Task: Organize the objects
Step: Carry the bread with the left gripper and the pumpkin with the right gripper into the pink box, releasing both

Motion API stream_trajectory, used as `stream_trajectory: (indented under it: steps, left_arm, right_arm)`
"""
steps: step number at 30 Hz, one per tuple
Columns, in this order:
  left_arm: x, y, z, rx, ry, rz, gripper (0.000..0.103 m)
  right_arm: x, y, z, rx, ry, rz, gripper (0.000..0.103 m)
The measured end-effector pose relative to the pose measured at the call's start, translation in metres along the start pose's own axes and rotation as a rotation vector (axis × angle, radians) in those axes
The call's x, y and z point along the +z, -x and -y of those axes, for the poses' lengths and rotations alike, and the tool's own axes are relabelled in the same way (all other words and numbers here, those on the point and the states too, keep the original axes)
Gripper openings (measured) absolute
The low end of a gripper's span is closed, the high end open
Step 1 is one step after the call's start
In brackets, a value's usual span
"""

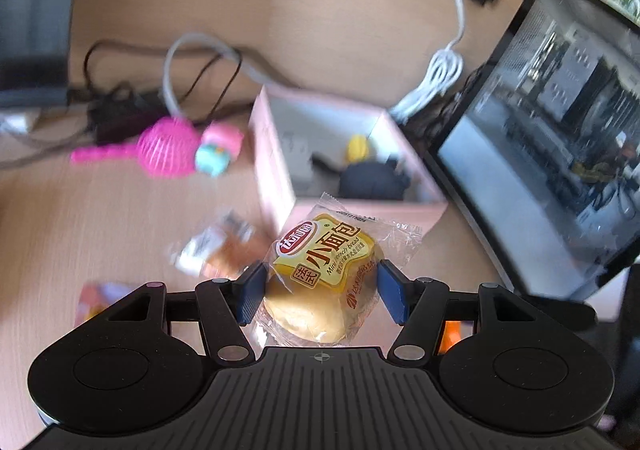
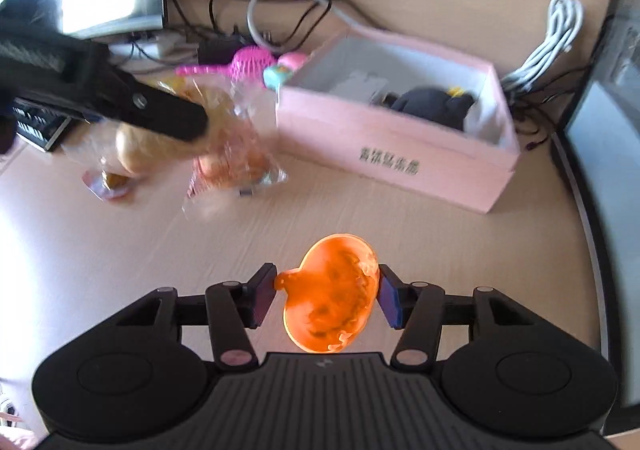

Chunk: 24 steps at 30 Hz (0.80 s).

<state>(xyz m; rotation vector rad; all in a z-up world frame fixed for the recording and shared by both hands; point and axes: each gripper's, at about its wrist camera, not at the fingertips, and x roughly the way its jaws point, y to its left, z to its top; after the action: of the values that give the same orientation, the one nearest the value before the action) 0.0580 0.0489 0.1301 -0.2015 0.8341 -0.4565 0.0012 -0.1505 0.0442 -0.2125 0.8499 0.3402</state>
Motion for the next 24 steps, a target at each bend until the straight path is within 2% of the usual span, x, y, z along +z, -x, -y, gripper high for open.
stream_trajectory:
  steps: [7, 12, 13, 15, 18, 21, 24]
  left_arm:
    - [0.056, -0.022, 0.032, 0.018, -0.036, 0.133, 0.065]
    - [0.085, -0.063, 0.040, 0.023, -0.008, 0.162, 0.066]
    - [0.087, -0.073, 0.042, 0.020, -0.028, 0.156, 0.066]
    - [0.087, -0.094, 0.048, 0.059, -0.105, 0.121, 0.066]
    - [0.081, -0.108, 0.056, 0.097, -0.180, 0.160, 0.066]
    - [0.079, -0.111, 0.051, 0.043, -0.140, 0.171, 0.066]
    - [0.074, -0.100, 0.040, 0.054, -0.075, 0.193, 0.065]
  right_arm:
    - [0.015, 0.056, 0.010, -0.034, 0.002, 0.122, 0.053]
    - [0.009, 0.071, 0.024, -0.077, -0.016, 0.139, 0.053]
    - [0.008, 0.072, 0.027, -0.086, -0.024, 0.135, 0.053]
    - [0.005, 0.073, 0.033, -0.103, -0.045, 0.131, 0.053]
    - [0.000, 0.078, 0.041, -0.106, -0.067, 0.140, 0.053]
    - [-0.005, 0.079, 0.047, -0.114, -0.084, 0.140, 0.053]
    - [-0.008, 0.079, 0.051, -0.116, -0.093, 0.136, 0.053]
